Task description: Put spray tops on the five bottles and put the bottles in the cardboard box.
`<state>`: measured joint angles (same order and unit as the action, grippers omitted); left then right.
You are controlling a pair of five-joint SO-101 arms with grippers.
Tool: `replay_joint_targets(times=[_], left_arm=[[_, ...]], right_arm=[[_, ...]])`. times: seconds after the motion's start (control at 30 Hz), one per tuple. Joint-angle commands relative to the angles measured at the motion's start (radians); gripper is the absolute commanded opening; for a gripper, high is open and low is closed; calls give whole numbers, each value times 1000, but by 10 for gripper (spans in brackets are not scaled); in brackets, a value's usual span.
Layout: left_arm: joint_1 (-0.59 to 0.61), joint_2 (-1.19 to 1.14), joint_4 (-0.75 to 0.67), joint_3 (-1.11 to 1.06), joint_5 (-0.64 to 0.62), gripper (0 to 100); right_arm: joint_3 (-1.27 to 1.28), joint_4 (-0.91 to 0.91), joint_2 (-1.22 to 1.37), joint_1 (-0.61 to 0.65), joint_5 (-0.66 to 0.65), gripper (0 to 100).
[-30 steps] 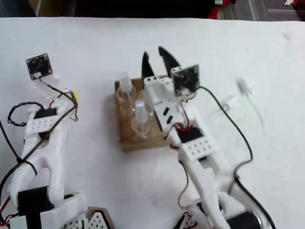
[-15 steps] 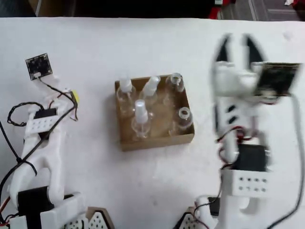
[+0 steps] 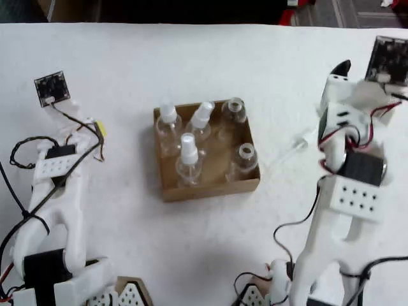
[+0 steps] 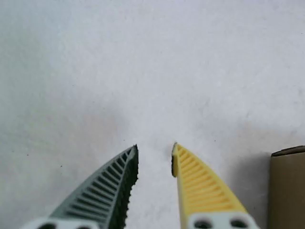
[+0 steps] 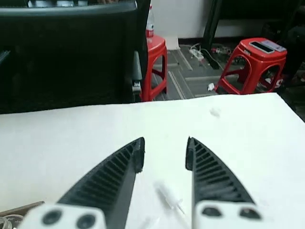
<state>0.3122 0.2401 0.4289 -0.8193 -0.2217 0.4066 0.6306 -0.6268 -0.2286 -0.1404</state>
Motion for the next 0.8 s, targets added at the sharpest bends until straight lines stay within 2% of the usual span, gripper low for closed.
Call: replay_joint_targets(times=[0.0, 0.13, 0.4, 0.57, 0.77], left_arm=[[-13, 2, -6, 49, 12, 117], [-15, 2, -6, 49, 12, 117], [-16, 2, -6, 49, 12, 117], [-27, 2, -6, 48, 12, 117], [-24, 2, -6, 48, 12, 117]], right_arm=[[-232, 176, 97, -1, -38, 119], [-404, 280, 236, -53, -61, 119], [-632, 383, 647, -70, -331, 119], [-867, 552, 909, -82, -434, 122], [-1243, 740, 1208, -77, -468, 122]])
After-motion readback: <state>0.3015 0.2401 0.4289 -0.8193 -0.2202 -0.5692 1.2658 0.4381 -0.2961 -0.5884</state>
